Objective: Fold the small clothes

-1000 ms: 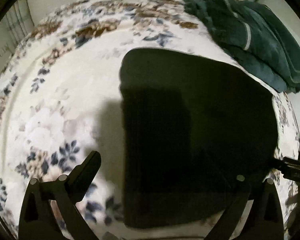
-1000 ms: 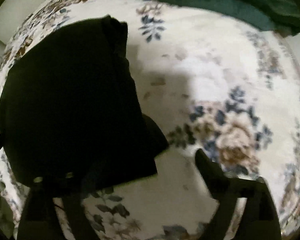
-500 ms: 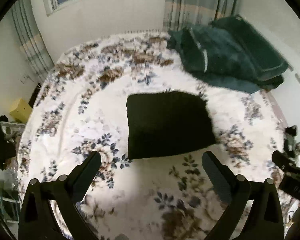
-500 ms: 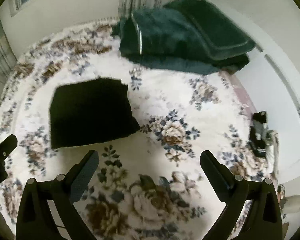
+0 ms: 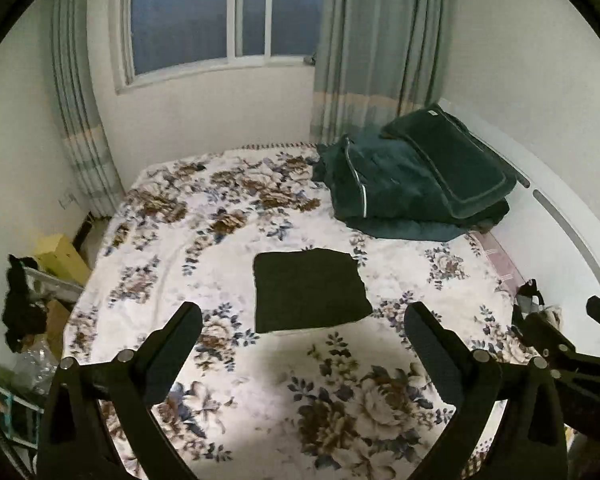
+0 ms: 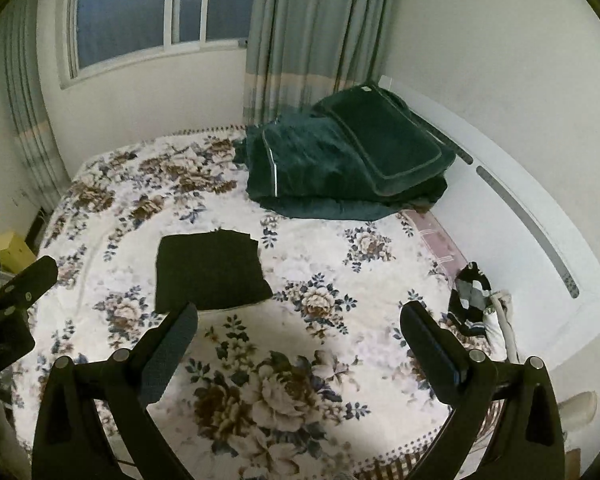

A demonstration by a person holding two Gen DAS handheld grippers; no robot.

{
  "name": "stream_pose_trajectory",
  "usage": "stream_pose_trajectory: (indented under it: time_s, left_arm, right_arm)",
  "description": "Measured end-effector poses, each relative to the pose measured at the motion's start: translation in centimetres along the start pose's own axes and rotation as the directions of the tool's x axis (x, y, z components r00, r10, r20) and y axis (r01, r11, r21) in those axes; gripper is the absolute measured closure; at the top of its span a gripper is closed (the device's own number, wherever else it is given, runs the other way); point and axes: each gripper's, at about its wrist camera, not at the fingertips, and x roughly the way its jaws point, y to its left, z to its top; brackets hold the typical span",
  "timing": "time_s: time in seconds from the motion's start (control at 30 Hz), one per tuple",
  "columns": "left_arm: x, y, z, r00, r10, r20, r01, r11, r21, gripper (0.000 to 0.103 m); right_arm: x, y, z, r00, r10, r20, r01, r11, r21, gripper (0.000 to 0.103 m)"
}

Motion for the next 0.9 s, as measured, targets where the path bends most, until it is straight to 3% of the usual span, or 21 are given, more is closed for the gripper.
stream_pose_trajectory:
  time_s: [0.33, 0.9]
  left_arm:
    - [-5.6, -1.2, -2.0, 1.000, -0.001, 0.031, 0.000, 1.000, 0.028, 0.000]
    - [-8.1, -2.0, -2.5, 0.996, 0.062, 0.070, -0.063, 0.998, 0.015, 0.000]
  right_arm:
    - [-7.1, -2.1, -1.8, 0.998, 0.025, 0.060, -0.026, 1.000, 0.005, 0.000]
    - [-8.2, -3.7, -1.2, 0.992, 0.083, 0.090, -0.083, 0.997, -0.003, 0.000]
